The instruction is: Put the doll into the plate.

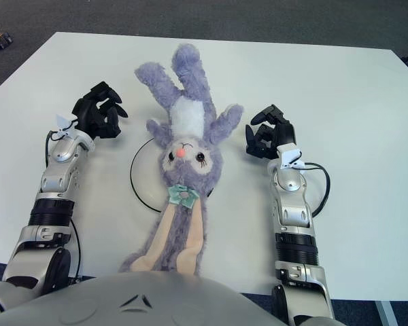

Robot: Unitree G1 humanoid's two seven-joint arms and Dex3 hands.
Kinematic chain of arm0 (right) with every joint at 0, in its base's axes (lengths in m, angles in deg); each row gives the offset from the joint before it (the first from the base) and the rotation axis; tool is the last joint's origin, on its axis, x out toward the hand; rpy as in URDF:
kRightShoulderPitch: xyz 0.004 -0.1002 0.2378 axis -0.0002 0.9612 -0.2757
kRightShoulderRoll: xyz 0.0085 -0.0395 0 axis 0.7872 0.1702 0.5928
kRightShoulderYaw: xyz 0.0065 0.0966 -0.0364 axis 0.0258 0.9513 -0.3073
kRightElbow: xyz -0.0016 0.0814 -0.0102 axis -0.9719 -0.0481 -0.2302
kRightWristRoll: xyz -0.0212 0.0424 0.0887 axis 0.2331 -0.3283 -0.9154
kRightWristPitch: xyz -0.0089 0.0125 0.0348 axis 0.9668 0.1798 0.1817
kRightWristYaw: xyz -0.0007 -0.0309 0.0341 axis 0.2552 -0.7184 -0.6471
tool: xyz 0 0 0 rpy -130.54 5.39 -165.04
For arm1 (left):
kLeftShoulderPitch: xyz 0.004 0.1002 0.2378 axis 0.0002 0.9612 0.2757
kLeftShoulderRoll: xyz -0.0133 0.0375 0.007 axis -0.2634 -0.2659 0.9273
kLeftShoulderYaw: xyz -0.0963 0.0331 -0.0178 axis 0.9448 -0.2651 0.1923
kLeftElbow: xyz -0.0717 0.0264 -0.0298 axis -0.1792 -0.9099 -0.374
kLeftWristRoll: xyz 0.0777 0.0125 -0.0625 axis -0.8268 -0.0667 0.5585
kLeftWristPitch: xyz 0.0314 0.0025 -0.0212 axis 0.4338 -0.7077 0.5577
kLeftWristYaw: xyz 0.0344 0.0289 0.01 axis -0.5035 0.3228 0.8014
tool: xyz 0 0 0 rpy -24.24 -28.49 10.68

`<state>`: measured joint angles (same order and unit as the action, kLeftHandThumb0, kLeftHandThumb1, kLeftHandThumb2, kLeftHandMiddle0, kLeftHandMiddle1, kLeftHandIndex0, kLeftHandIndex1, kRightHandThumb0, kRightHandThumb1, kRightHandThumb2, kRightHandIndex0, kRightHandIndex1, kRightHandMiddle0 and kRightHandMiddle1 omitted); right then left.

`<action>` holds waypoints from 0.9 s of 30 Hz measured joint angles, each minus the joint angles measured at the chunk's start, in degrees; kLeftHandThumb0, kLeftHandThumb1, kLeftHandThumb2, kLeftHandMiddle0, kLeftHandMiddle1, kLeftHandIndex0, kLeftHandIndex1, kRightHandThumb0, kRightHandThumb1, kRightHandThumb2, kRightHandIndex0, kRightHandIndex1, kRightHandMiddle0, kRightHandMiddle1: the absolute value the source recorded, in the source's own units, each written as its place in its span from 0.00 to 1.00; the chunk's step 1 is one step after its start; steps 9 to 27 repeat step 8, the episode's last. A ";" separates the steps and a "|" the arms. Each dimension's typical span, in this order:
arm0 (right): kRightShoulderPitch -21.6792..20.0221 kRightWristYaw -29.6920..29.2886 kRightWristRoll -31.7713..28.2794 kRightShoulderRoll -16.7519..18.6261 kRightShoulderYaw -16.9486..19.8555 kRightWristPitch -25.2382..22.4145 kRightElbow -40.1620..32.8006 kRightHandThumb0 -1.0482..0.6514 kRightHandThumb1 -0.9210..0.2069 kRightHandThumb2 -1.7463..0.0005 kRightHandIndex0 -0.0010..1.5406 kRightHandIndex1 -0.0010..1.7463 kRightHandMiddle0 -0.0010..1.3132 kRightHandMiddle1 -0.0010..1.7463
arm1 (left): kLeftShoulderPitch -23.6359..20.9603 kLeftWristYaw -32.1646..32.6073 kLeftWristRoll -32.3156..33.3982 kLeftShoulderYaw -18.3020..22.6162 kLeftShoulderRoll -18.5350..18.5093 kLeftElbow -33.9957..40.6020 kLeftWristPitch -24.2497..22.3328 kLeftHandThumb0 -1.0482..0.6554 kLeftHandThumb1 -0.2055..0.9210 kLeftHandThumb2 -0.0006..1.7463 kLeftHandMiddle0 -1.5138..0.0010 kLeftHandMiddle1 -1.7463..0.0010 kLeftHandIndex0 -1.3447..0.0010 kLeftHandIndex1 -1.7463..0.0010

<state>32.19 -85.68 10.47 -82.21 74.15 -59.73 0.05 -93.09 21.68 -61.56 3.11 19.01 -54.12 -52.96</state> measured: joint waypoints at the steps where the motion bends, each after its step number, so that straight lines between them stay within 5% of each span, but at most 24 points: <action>1: -0.02 0.00 0.00 0.00 0.02 0.00 0.04 0.36 0.41 0.35 0.59 1.00 0.38 1.00 | -0.03 0.48 -0.28 0.04 0.20 -0.84 0.71 0.61 0.47 0.76 0.67 0.00 0.64 0.00; 8: -0.04 0.04 0.03 -0.03 0.03 0.00 0.22 0.36 0.41 0.35 0.58 1.00 0.38 1.00 | -0.08 5.95 -2.45 0.63 2.27 -6.21 4.33 0.61 0.46 0.76 0.67 0.00 0.63 0.00; 27: -0.04 0.04 0.03 -0.03 0.03 0.00 0.22 0.36 0.41 0.35 0.58 1.00 0.38 1.00 | -0.08 5.95 -2.45 0.63 2.27 -6.21 4.33 0.61 0.46 0.76 0.67 0.00 0.63 0.00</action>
